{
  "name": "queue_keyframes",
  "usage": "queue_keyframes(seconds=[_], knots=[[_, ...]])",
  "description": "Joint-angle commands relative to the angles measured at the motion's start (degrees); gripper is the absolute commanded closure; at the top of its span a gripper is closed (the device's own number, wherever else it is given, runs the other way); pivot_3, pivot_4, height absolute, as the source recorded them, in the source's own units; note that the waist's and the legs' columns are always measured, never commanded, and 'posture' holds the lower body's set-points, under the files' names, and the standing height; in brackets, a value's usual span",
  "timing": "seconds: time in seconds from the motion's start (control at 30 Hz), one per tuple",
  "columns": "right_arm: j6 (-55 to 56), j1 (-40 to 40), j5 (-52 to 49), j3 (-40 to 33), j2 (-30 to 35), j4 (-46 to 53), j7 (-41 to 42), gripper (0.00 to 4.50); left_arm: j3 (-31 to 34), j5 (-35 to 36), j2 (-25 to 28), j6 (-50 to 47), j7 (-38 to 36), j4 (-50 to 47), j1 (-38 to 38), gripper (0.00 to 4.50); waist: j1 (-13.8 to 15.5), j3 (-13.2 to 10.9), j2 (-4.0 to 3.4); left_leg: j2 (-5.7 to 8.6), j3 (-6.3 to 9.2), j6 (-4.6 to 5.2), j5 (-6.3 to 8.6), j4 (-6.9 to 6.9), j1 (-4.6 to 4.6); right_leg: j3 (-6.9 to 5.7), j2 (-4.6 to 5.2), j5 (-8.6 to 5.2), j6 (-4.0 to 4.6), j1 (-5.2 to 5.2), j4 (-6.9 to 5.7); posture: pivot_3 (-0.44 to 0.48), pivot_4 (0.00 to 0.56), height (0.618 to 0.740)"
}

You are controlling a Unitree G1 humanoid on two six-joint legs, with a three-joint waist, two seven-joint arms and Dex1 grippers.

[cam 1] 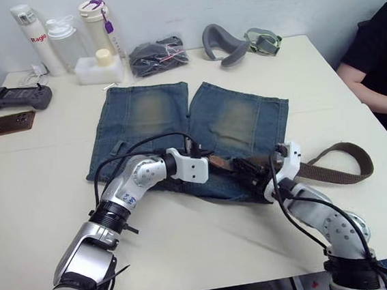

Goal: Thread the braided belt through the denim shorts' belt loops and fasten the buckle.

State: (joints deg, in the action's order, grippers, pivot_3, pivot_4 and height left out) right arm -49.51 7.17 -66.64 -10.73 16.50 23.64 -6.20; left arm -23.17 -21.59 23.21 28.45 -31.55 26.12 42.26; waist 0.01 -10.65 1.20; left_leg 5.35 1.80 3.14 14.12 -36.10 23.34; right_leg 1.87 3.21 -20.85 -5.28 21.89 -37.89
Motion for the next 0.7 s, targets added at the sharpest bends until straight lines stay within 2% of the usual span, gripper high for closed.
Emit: queue_keyframes(seconds=[0.03,0.07,0.23,0.3,0.4,0.43,0.53,0.6,0.7], knots=[[-0.65,-1.46,3.56,0.83,10.17,11.53,8.99,0.55,1.88,5.07,-1.24,-2.90,-3.73,-0.01,0.42,4.50,0.07,0.00,-0.04,0.08,-0.01,0.07,0.00,0.01,0.04,0.00,0.08,0.00,0.00,0.07,-0.02,0.000,0.150,0.740],[-0.89,-1.78,5.21,2.20,13.85,14.42,11.75,0.13,1.99,5.90,-1.56,-3.81,-4.85,-0.13,0.78,4.50,0.06,0.00,-0.04,0.07,-0.03,0.07,0.00,-0.03,0.09,0.00,0.07,0.00,0.00,0.09,-0.01,0.000,0.150,0.740],[-2.11,-4.28,11.01,7.49,28.78,22.46,22.72,0.13,2.63,8.73,-2.31,-7.49,-10.18,-0.57,2.13,4.50,0.04,0.00,-0.01,-0.04,0.02,0.08,0.03,0.01,0.13,-0.08,-0.01,0.00,0.00,0.10,0.07,0.000,0.150,0.740],[0.14,-3.75,14.75,9.47,30.89,22.89,25.83,0.13,2.78,8.82,-1.88,-7.91,-11.45,-0.88,2.68,4.50,-0.06,-0.01,0.01,-0.03,0.00,0.07,0.03,-0.02,0.14,-0.04,0.00,0.00,-0.01,0.10,0.05,0.000,0.150,0.740],[2.60,-1.63,18.87,11.67,29.00,21.28,25.98,0.91,3.14,8.68,-0.47,-8.36,-13.02,-1.51,3.39,4.50,-0.04,-0.01,0.06,-0.04,0.00,0.07,0.03,-0.08,0.12,-0.04,-0.01,0.00,-0.01,0.06,0.04,0.000,0.150,0.740],[2.83,-0.78,20.08,12.76,28.43,20.56,26.36,1.54,3.48,8.90,-0.04,-8.72,-13.52,-1.81,3.61,4.50,-0.02,-0.01,0.06,-0.03,0.00,0.07,0.03,-0.07,0.11,-0.04,0.00,0.01,-0.02,0.06,0.04,0.000,0.150,0.740],[5.25,2.39,29.24,18.98,26.58,14.32,25.83,2.41,5.15,10.85,1.78,-12.02,-15.99,-4.47,4.13,4.50,-0.12,-0.01,0.09,-0.03,0.01,-0.02,-0.03,-0.06,0.12,-0.04,0.00,0.00,-0.01,0.08,0.04,0.000,0.150,0.740],[5.78,2.65,32.25,21.10,25.25,11.16,26.18,3.32,5.69,11.70,2.73,-14.13,-17.63,-6.62,4.15,4.50,-0.01,-0.01,0.09,-0.02,0.00,-0.05,-0.05,-0.08,0.12,-0.04,0.00,0.00,-0.01,0.08,0.02,0.000,0.150,0.740],[6.11,2.29,40.50,27.22,27.27,5.38,27.89,4.43,6.92,13.13,4.47,-18.49,-19.86,-10.97,4.31,4.50,0.00,-0.01,0.09,0.00,0.00,-0.17,-0.11,-0.06,0.14,-0.03,0.01,0.00,-0.01,0.12,0.03,0.000,0.150,0.740]])
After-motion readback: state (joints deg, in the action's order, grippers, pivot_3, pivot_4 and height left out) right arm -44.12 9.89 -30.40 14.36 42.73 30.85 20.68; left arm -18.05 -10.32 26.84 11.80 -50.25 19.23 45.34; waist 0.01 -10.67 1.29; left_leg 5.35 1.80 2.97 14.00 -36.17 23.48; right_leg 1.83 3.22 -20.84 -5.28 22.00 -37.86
